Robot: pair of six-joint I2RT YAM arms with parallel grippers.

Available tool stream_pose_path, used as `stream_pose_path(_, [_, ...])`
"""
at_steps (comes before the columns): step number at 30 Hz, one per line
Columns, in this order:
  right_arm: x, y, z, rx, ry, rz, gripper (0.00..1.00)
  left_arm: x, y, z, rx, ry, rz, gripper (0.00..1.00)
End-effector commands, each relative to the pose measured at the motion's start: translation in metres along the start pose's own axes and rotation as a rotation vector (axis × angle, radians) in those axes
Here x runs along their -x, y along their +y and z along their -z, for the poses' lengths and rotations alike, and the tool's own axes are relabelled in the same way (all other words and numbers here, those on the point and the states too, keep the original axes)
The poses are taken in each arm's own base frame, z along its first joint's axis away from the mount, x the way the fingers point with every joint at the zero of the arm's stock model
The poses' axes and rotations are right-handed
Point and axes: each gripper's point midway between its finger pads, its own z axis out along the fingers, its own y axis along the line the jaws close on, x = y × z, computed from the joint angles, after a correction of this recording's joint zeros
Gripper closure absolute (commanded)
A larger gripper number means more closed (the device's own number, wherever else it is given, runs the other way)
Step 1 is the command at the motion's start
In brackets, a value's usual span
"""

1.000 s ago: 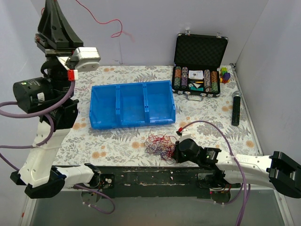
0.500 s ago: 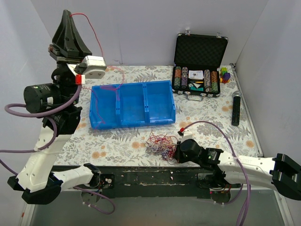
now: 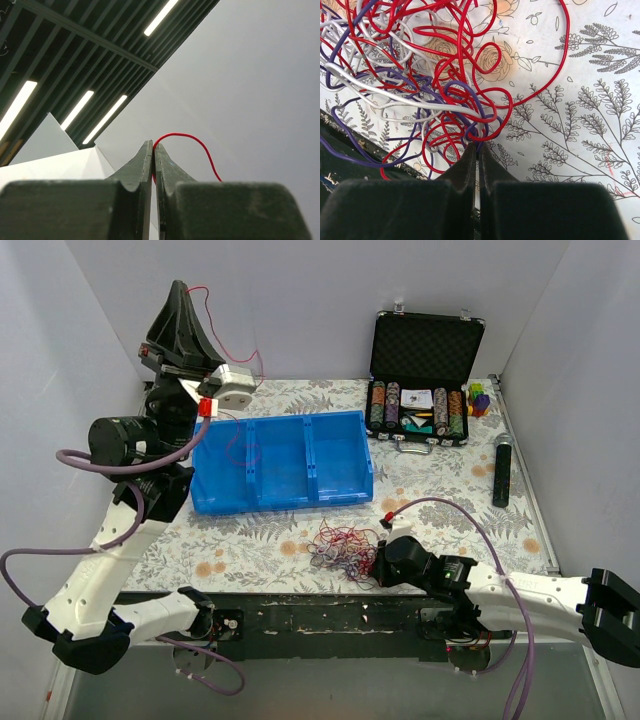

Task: Untangle the cables

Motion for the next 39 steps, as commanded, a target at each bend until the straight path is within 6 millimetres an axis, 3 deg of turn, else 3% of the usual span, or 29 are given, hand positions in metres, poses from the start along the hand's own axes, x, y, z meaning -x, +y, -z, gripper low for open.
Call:
stream_pose_path(1, [-0.007, -0.011, 0.000, -0.036, 0.006, 0.001, 0.99, -0.005, 0.008, 0.004, 0.054, 0.015, -0.020, 1.00])
stream_pose_path(4, [-0.003, -0.008, 0.001, -0.026, -0.004, 0.001, 0.99, -0.025, -0.002, 0.005, 0.061, 0.074, -0.008, 1.00])
stream_pose_path(9, [0.001, -0.005, 0.004, -0.018, -0.015, 0.002, 0.99, -0.080, -0.017, 0.013, 0.051, 0.204, 0.032, 1.00])
stream_pose_path(16, [0.003, -0.003, 0.005, -0.006, -0.022, -0.003, 0.99, -0.137, -0.062, 0.043, -0.050, 0.324, 0.084, 1.00])
stream_pose_path(30, [-0.002, -0.005, 0.004, 0.002, -0.017, -0.005, 0.99, -0.202, -0.117, 0.083, -0.119, 0.524, 0.163, 1.00])
stream_pose_path(39, [-0.002, -0.006, 0.004, -0.001, -0.018, -0.006, 0.99, -0.208, -0.144, 0.122, -0.210, 0.547, 0.152, 1.00])
